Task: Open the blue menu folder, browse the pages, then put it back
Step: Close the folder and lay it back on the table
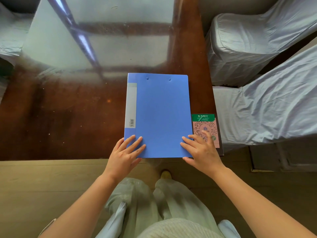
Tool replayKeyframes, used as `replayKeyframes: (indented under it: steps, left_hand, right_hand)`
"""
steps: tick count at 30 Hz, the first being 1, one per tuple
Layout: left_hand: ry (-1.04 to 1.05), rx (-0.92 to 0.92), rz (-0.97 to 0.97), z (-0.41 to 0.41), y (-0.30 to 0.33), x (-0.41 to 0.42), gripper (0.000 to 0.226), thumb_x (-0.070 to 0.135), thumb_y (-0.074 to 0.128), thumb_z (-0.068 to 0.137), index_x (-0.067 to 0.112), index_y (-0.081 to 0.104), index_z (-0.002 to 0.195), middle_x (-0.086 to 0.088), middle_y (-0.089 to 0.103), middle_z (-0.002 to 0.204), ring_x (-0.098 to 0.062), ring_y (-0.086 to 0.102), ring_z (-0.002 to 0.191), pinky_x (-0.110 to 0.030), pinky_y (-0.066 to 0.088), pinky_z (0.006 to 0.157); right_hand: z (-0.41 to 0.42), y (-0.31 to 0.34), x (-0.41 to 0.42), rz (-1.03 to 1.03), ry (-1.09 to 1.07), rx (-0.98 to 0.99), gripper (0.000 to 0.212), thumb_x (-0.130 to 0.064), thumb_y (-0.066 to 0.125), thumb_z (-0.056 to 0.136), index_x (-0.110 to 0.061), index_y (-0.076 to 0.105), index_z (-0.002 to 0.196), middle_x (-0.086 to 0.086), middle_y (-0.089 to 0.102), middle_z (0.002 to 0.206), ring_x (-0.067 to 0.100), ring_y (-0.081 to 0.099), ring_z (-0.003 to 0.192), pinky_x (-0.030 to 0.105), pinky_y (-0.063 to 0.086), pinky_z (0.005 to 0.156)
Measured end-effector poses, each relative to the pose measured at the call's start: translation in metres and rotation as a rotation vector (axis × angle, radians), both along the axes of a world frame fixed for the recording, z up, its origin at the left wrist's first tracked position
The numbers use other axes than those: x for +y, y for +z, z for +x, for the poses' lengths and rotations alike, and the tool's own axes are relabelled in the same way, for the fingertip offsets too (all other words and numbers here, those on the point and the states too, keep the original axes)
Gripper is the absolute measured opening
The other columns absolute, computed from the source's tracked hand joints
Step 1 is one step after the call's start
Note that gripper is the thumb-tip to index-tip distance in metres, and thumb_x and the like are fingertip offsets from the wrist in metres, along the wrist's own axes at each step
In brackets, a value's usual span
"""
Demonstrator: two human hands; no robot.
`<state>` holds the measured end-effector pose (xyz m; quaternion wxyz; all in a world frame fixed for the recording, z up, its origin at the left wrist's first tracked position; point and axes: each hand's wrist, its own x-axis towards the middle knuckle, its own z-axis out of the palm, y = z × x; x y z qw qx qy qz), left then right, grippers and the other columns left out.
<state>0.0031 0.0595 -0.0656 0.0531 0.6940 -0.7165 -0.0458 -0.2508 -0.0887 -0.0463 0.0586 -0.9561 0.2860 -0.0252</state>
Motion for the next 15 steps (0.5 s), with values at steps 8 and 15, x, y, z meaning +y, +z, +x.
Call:
replayKeyframes:
  steps: [8, 15]
  left_hand:
    - [0.032, 0.014, 0.0, -0.001, 0.003, 0.0, 0.052, 0.028, 0.083, 0.064, 0.021, 0.067, 0.113, -0.007, 0.065, 0.123, -0.033, 0.059, 0.115, -0.053, 0.042, 0.096]
    - [0.038, 0.027, 0.018, -0.001, 0.005, -0.002, 0.052, 0.029, 0.084, 0.062, 0.021, 0.068, 0.11, -0.007, 0.066, 0.122, -0.033, 0.059, 0.113, -0.058, 0.038, 0.098]
  right_hand:
    - [0.002, 0.003, -0.006, 0.113, -0.035, 0.016, 0.053, -0.034, 0.084, 0.061, -0.014, 0.066, 0.106, 0.005, 0.069, 0.112, 0.028, 0.061, 0.108, 0.058, 0.033, 0.098]
    - [0.006, 0.007, -0.011, 0.156, -0.011, 0.109, 0.056, -0.037, 0.079, 0.067, -0.015, 0.061, 0.115, 0.006, 0.065, 0.115, 0.028, 0.057, 0.111, 0.059, 0.026, 0.102]
